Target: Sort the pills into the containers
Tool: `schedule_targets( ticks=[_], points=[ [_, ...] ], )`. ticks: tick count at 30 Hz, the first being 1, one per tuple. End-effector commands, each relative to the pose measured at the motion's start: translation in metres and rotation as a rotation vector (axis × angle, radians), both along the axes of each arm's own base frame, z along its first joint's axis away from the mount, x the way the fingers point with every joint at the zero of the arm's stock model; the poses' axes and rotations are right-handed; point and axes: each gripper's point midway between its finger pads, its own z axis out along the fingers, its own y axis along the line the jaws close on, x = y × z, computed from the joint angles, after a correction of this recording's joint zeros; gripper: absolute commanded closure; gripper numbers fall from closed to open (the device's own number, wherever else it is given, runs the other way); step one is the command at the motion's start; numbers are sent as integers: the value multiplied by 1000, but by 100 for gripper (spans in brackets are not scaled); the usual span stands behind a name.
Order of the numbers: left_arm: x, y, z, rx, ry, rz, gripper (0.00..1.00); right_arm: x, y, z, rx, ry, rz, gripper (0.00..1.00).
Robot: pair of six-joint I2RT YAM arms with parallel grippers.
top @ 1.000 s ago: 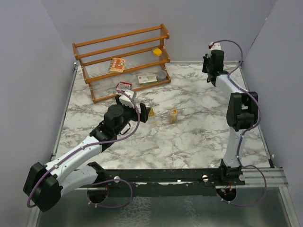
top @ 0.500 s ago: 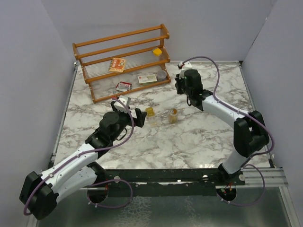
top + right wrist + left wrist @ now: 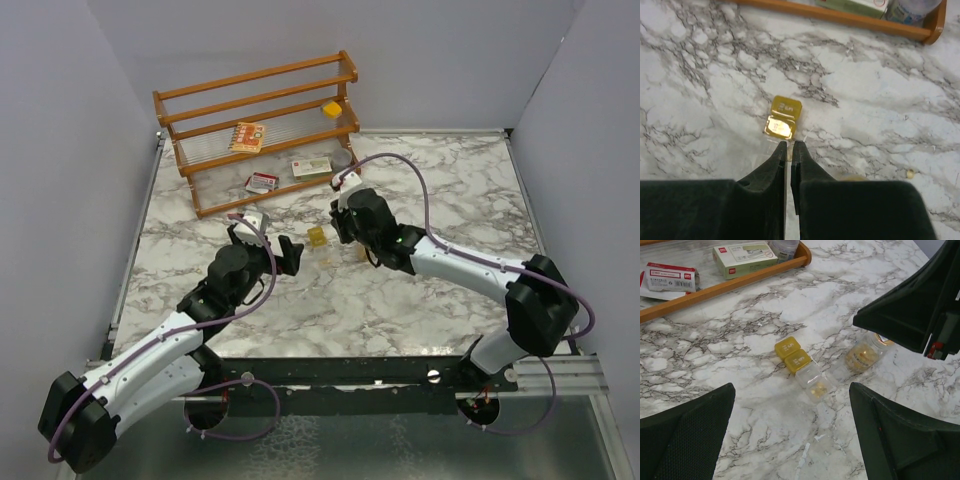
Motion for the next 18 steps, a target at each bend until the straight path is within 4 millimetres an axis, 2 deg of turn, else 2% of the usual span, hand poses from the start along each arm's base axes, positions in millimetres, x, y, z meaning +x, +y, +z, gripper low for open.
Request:
schedule_targets(
  ticks=[1, 6, 12, 18],
  points=[
    [-2, 7, -9, -10, 27, 39, 1, -17, -13, -25, -53, 58, -53, 99],
    [-3, 14, -15, -9, 36, 65, 1, -42, -6, -44, -65, 104, -17, 99],
    [-3, 14, -15, -2, 39, 65, 1, -64, 12, -69, -110, 142, 34, 99],
    [-4, 14, -15, -3, 41, 64, 1, -66, 19, -83, -141, 152, 34, 99]
  ],
)
